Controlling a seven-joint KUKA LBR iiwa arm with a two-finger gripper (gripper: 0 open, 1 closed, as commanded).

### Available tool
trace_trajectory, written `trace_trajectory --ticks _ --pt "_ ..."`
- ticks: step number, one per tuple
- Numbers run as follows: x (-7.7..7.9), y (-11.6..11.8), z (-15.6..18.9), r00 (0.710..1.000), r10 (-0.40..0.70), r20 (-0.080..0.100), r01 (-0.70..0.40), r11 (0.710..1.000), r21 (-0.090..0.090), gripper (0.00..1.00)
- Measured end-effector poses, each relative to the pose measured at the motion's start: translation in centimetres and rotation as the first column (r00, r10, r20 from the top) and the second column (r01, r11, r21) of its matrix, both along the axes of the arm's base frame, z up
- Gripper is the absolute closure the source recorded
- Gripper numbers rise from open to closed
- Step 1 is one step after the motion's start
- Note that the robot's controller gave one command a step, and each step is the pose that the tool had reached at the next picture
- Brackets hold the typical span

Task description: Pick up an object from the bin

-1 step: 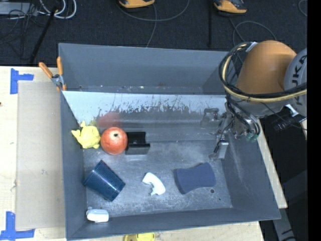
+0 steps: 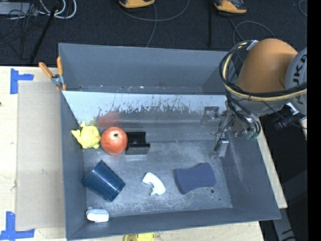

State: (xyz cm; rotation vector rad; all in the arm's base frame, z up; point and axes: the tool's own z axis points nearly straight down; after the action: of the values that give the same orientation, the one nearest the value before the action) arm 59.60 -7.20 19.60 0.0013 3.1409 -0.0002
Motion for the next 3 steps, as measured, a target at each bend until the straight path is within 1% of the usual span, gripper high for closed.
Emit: trace_trajectory --ticks 1,2,3 --pt "-4.1 -0.7 -8.4 0.998 0.07 0.002 -0.07 0.998 0.0 0.0" --pt "-5.1 -0.7 -11.6 0.995 0.097 -0.004 -0.097 0.995 0.001 0.0" --pt "-5.1 0.5 -8.8 0.958 0.288 0.001 -0.288 0.958 0.0 0.0"
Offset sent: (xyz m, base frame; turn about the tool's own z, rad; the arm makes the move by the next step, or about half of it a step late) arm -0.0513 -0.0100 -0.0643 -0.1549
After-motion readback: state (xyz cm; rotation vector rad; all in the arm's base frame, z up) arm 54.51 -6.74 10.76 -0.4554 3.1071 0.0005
